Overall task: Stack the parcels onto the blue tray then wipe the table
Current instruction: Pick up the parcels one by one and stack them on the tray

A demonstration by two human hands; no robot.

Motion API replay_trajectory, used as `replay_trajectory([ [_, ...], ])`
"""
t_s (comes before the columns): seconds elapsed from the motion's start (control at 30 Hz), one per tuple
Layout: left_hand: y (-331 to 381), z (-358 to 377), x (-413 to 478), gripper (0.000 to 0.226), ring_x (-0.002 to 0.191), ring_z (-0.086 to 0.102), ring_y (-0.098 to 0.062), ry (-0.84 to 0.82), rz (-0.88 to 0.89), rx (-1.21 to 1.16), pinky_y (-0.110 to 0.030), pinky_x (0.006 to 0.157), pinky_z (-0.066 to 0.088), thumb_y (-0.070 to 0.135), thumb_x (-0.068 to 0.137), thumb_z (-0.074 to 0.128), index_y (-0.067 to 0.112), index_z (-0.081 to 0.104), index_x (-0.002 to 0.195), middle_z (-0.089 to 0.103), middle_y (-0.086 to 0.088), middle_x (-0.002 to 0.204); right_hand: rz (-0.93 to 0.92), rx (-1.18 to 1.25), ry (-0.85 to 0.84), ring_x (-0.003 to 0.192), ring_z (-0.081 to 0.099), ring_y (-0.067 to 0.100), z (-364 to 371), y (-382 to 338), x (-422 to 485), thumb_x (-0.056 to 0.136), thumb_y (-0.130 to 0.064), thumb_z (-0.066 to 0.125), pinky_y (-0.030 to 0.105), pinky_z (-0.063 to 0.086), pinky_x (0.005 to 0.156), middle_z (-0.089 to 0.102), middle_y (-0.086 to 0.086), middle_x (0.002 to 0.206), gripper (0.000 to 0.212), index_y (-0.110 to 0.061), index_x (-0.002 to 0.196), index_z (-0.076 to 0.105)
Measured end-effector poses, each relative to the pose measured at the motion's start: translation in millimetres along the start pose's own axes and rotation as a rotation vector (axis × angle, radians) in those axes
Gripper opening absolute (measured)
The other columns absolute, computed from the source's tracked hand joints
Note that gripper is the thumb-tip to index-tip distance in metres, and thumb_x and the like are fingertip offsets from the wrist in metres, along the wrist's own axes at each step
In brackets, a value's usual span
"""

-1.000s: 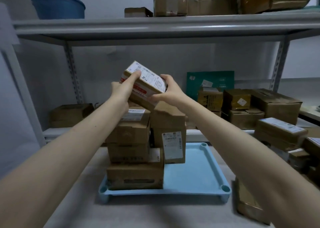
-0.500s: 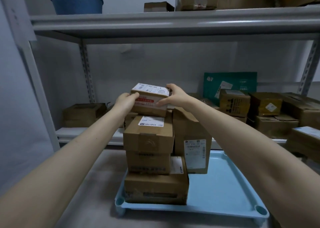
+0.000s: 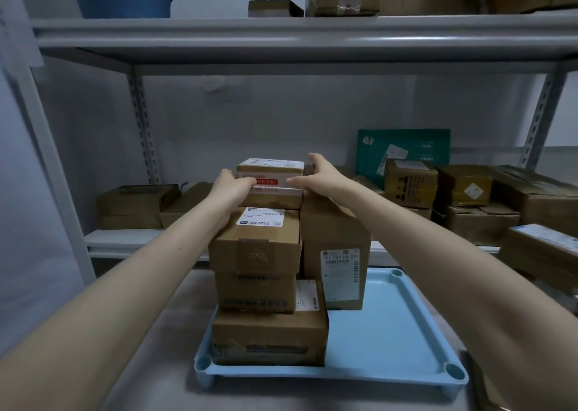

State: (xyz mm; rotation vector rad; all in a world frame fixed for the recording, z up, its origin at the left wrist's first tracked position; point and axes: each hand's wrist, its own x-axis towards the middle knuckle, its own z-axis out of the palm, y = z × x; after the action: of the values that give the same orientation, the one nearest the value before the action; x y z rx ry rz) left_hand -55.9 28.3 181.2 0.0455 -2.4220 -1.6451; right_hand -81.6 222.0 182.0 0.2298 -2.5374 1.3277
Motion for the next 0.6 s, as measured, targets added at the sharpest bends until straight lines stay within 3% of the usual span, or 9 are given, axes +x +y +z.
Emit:
replay_trajectory([
  [0.17,14,-1,-16,0.065,0.12,0.049,-0.03,0.157,0.095,0.183,-0.043,0.097,0.048,0.027,0.088,0.061,0.011,0.03,0.143,0.04,-0.013,0.141,-0.001,0.103,0.171,0.129,0.046,0.025,-14,4,-19,0.083,-0.028,0.073,0.032,0.042,0.097,0.041,0.009,0.146,0.073,-0.014,0.144,0.035],
  [0.23,24,4,-28,0.064,0.119,0.048,-0.029,0.161,0.158,0.181,-0.037,0.096,0.047,0.024,0.088,0.06,0.012,0.03,0.144,0.036,-0.012,0.142,-0.011,0.128,0.247,0.121,0.051,0.023,-25,6,-30,0.086,-0.021,0.07,0.027,0.044,0.091,0.049,0.01,0.136,0.06,-0.012,0.139,0.043],
  [0.33,39,17,-48,0.063,0.116,0.046,-0.023,0.122,0.241,0.156,-0.029,0.088,0.043,0.018,0.09,0.058,0.014,0.029,0.145,0.031,-0.01,0.145,0.02,0.132,0.31,0.107,0.056,0.019,-44,15,-45,0.088,-0.015,0.066,0.026,0.046,0.084,0.058,0.008,0.121,0.042,-0.012,0.128,0.052],
  [0.47,53,50,-86,0.059,0.115,0.046,-0.022,0.012,0.295,0.103,-0.032,0.089,0.045,0.018,0.089,0.06,0.015,0.033,0.141,0.035,-0.01,0.142,0.104,0.062,0.323,0.098,0.063,0.02,-71,49,-82,0.091,-0.019,0.062,0.037,0.055,0.086,0.065,0.004,0.101,0.016,-0.012,0.106,0.065],
  [0.6,59,86,-120,0.054,0.114,0.045,-0.017,-0.146,0.332,0.074,-0.031,0.09,0.045,0.02,0.09,0.061,0.016,0.038,0.138,0.038,-0.007,0.142,0.219,-0.121,0.202,0.077,0.062,0.02,-91,84,-123,0.095,-0.02,0.054,0.033,0.052,0.071,0.066,0.008,0.08,0.021,-0.007,0.082,0.064],
])
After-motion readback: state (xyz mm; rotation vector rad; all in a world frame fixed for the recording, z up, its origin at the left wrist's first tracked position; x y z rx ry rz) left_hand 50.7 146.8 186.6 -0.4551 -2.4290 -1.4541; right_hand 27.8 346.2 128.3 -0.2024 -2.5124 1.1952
